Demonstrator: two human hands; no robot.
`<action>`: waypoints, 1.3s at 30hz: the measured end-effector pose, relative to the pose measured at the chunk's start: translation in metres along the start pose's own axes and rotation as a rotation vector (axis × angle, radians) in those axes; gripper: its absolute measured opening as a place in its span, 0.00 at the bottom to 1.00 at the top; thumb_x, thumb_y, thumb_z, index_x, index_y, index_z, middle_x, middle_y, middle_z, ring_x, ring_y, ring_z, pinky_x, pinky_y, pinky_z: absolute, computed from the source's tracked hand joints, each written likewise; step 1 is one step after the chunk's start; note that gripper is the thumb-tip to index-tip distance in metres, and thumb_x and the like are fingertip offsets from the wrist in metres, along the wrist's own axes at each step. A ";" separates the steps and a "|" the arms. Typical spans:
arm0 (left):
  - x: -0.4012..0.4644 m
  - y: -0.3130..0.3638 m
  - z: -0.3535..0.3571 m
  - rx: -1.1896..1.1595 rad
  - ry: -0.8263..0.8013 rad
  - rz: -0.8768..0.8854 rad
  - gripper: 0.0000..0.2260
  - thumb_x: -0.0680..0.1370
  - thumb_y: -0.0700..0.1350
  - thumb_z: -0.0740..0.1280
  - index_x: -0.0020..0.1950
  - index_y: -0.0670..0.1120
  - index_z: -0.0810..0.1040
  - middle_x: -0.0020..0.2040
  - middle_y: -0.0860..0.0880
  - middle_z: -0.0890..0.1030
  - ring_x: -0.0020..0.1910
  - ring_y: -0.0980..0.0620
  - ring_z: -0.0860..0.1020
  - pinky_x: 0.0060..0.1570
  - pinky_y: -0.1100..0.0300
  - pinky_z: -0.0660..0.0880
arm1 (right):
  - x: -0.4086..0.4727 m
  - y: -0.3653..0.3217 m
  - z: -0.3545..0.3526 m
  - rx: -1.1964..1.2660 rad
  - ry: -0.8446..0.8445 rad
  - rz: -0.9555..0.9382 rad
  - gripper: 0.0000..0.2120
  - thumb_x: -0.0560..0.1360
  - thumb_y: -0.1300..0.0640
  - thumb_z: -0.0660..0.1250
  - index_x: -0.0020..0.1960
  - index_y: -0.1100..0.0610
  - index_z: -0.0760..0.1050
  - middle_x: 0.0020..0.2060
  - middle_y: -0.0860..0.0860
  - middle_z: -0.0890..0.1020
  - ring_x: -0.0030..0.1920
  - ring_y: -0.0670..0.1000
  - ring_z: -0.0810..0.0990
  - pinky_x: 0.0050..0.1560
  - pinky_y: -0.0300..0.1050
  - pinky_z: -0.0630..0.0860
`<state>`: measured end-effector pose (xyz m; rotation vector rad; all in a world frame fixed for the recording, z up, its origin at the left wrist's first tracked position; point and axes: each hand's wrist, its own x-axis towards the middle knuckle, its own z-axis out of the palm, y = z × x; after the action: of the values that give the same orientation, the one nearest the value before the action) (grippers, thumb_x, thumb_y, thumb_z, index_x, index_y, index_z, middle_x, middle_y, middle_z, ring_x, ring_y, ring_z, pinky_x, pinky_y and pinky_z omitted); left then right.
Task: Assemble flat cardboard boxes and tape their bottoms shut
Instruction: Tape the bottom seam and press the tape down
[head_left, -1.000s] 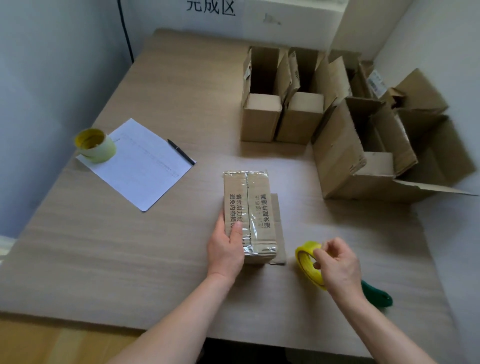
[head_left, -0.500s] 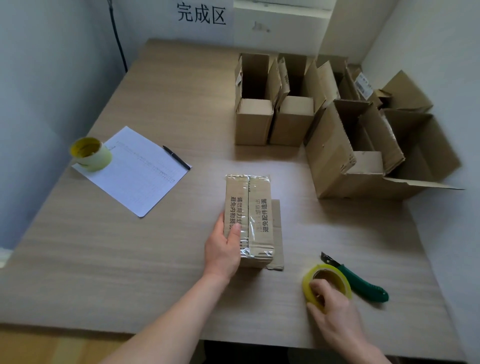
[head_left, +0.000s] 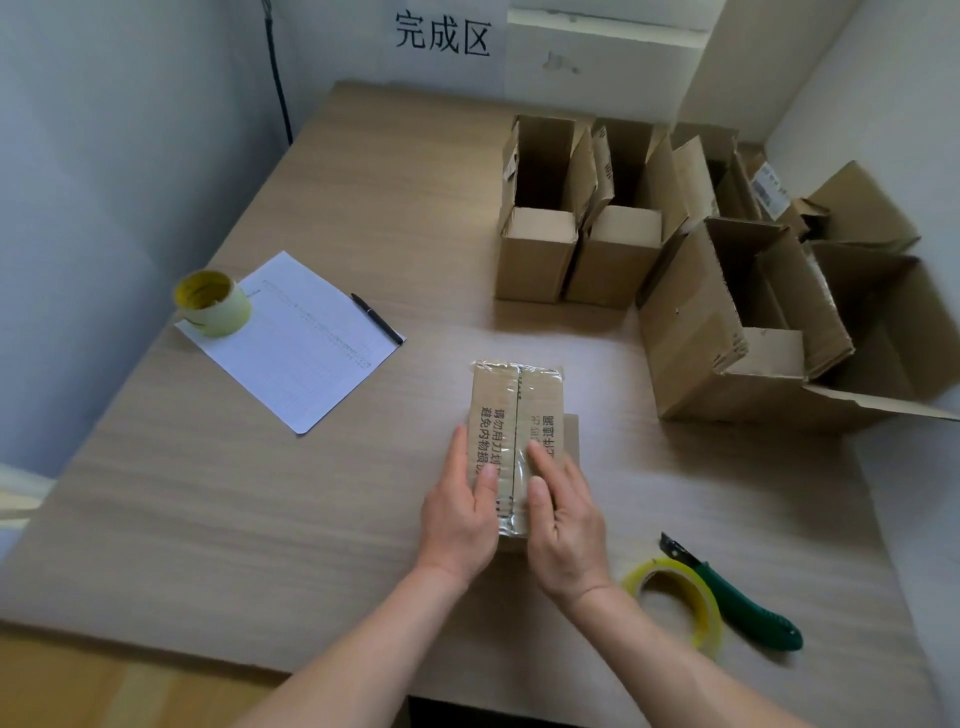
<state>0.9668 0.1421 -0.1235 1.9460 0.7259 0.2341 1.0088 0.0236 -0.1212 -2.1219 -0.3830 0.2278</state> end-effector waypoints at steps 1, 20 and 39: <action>-0.001 0.000 -0.001 0.020 0.005 0.009 0.25 0.81 0.47 0.62 0.78 0.52 0.59 0.71 0.55 0.72 0.64 0.54 0.73 0.57 0.71 0.64 | 0.002 0.002 -0.007 -0.007 -0.039 -0.008 0.23 0.79 0.45 0.56 0.72 0.46 0.69 0.69 0.48 0.74 0.69 0.49 0.72 0.69 0.48 0.70; 0.000 0.005 0.002 -0.038 -0.021 0.071 0.26 0.81 0.42 0.61 0.77 0.54 0.59 0.74 0.59 0.64 0.70 0.64 0.65 0.66 0.75 0.58 | 0.139 -0.003 0.001 0.012 -0.034 0.314 0.16 0.77 0.40 0.64 0.56 0.49 0.75 0.51 0.49 0.82 0.52 0.51 0.80 0.53 0.46 0.75; 0.132 0.038 0.014 0.158 -0.095 -0.229 0.21 0.83 0.56 0.54 0.58 0.40 0.75 0.59 0.40 0.79 0.60 0.40 0.75 0.56 0.53 0.69 | 0.140 -0.004 0.006 0.038 0.049 0.291 0.16 0.83 0.49 0.55 0.40 0.55 0.69 0.36 0.47 0.75 0.42 0.52 0.73 0.41 0.44 0.61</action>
<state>1.0939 0.1962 -0.1167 1.9866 0.9185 -0.0576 1.1367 0.0800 -0.1232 -2.1359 -0.0386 0.3470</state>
